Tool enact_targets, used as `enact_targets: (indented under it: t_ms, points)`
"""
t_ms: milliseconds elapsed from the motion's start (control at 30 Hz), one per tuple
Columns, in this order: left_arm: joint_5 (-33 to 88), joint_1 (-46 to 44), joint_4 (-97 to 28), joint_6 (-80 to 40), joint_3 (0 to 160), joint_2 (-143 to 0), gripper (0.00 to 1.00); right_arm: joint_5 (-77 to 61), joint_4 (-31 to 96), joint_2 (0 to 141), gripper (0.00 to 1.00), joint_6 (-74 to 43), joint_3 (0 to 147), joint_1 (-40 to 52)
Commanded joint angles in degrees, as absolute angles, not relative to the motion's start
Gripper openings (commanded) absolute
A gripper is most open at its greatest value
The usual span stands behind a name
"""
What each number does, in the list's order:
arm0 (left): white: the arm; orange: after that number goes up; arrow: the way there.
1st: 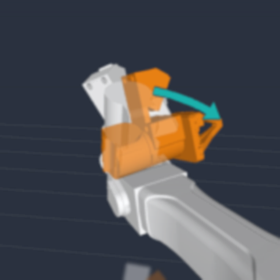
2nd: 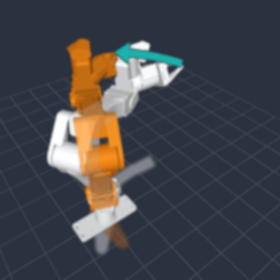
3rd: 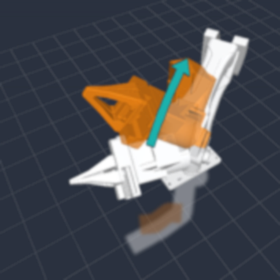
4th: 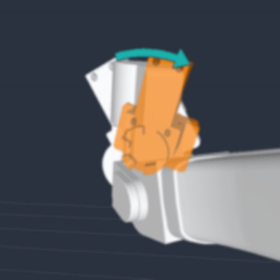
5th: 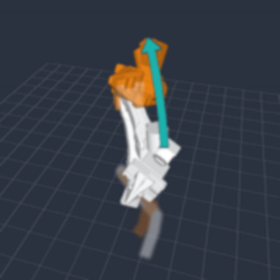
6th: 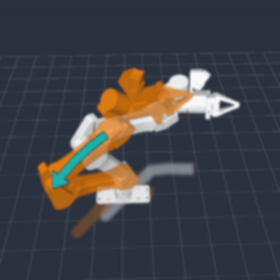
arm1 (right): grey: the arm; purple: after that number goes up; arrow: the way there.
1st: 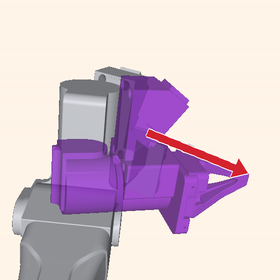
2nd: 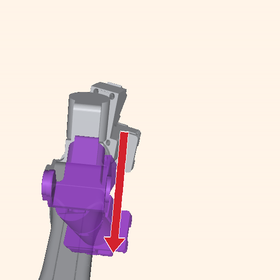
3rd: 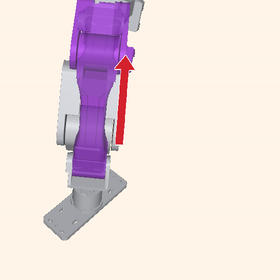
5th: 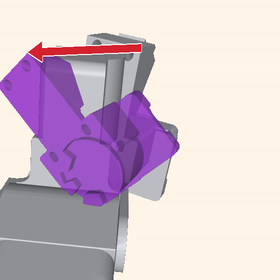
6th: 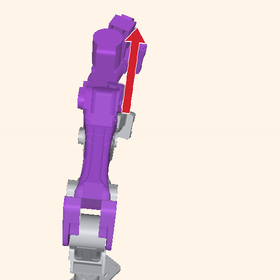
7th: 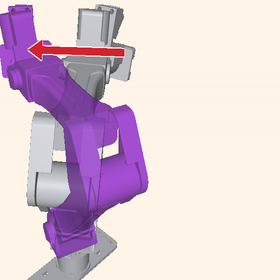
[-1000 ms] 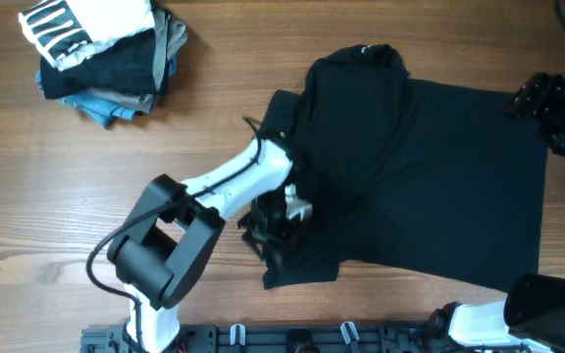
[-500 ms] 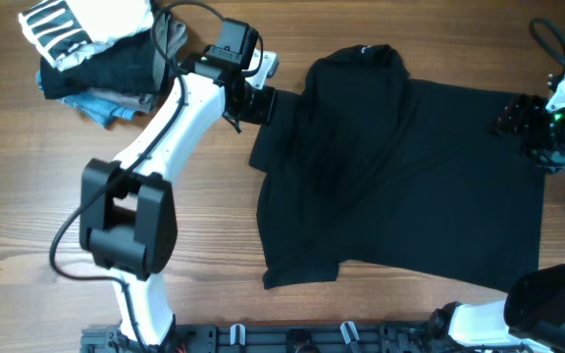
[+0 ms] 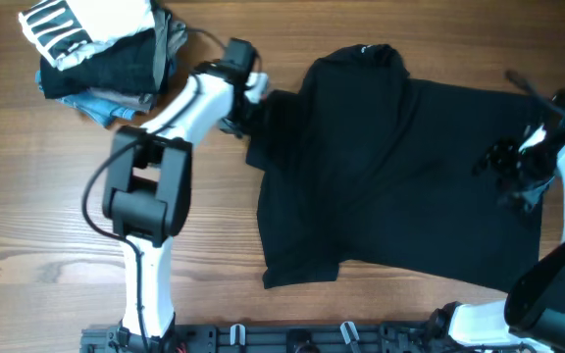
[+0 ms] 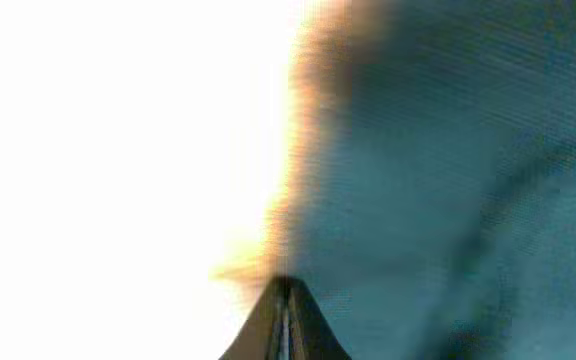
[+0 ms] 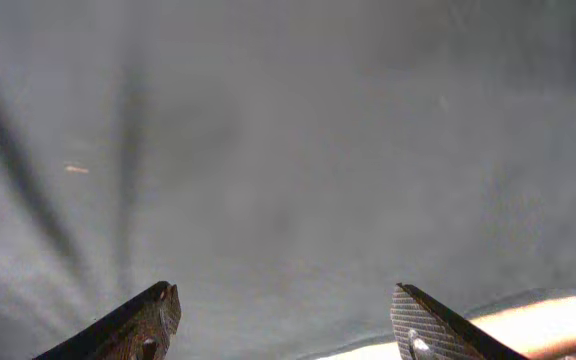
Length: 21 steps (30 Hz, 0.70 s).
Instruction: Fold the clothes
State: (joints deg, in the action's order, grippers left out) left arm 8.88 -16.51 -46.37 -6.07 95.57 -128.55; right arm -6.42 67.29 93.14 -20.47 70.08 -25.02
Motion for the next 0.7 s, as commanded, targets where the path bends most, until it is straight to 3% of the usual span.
enact_targets:
  t_ms: [0, 100, 233, 300, 367, 433, 500, 533, 600, 667]
  points:
    - [-2.5, -8.4, -48.4, -9.5, 93.8, -131.5, 0.04, -3.1, 60.8, 93.4, 0.75, -22.5, 63.5, -27.1]
    - [12.0, -5.7, -49.8, -2.6, 93.8, -130.5, 0.04, -10.3, 53.5, 93.4, 0.78, -15.0, 61.7, -27.5]
    - [30.0, -8.4, -48.8, 8.2, 93.8, -124.1, 0.14, -16.3, 50.0, 93.4, 0.78, -14.9, 61.8, -27.5]
    - [33.0, -11.5, -45.8, 10.4, 93.8, -120.8, 0.26, -19.4, 49.1, 93.4, 0.81, -14.3, 61.8, -27.5]
    - [32.9, -14.2, -42.5, 10.6, 93.8, -120.1, 0.50, -21.1, 49.1, 93.4, 0.87, -13.5, 61.8, -27.5]
    - [30.2, -17.3, -39.4, 11.8, 93.8, -120.7, 0.61, -21.1, 49.7, 93.4, 0.89, -13.5, 61.8, -27.5]
    - [23.9, -19.8, -37.1, 11.8, 93.8, -122.1, 0.66, -21.1, 50.5, 93.4, 0.89, -13.4, 61.8, -27.5]
    - [21.2, -20.6, -36.5, 11.8, 93.8, -123.0, 0.65, -21.1, 50.7, 93.4, 0.90, -13.5, 61.8, -27.5]
    - [17.3, -22.6, -34.3, 11.8, 93.8, -126.3, 0.34, -21.1, 51.3, 93.4, 0.90, -13.5, 61.8, -27.5]
    - [17.2, -23.5, -33.1, 11.8, 93.8, -129.1, 0.11, -21.1, 51.5, 93.4, 0.90, -13.5, 61.8, -27.5]
